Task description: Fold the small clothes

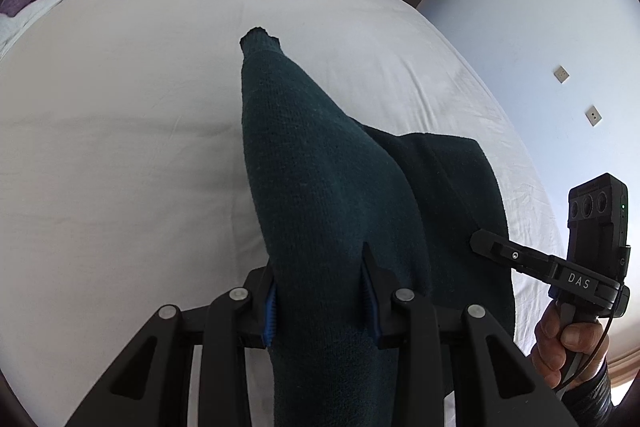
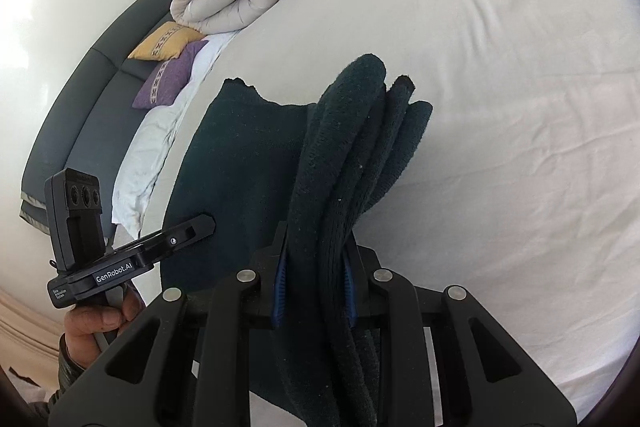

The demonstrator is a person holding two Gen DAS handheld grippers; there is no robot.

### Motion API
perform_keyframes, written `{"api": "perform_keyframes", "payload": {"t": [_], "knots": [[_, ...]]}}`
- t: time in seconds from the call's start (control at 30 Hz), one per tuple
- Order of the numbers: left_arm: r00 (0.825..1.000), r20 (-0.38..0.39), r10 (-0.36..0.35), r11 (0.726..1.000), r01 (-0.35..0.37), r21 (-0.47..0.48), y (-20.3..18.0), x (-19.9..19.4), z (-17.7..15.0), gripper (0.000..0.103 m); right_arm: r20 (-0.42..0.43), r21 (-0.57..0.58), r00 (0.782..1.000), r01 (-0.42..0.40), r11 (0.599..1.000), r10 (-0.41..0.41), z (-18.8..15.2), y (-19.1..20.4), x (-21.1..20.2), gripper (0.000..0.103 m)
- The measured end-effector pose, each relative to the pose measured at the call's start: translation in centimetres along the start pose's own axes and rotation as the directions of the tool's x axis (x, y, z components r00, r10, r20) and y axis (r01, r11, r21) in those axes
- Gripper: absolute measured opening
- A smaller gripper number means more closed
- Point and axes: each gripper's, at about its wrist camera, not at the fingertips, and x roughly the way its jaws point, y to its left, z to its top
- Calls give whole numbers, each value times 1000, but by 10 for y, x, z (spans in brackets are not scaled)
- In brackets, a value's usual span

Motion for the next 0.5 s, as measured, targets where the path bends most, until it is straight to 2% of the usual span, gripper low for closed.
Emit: {"api": "perform_keyframes", "payload": {"t": [0.1, 0.23, 0.43, 0.5], "knots": [[1000, -17, -3, 1000, 3, -20, 13, 9, -8, 36, -23, 47, 1000, -15, 999, 16, -9, -2, 22, 21], [1000, -23, -22, 998, 21, -54, 27, 23, -13, 38, -29, 92, 1000, 6, 996, -3, -19, -25, 43, 21], [1000, -10, -18, 998, 18, -55, 34, 31, -19, 48, -34, 119, 999, -2, 993, 7, -21, -51, 68, 23], [1000, -9, -15, 998, 15, -58, 36, 32, -22, 57, -29, 123, 999, -10, 992, 14, -23, -57, 75, 25]]}}
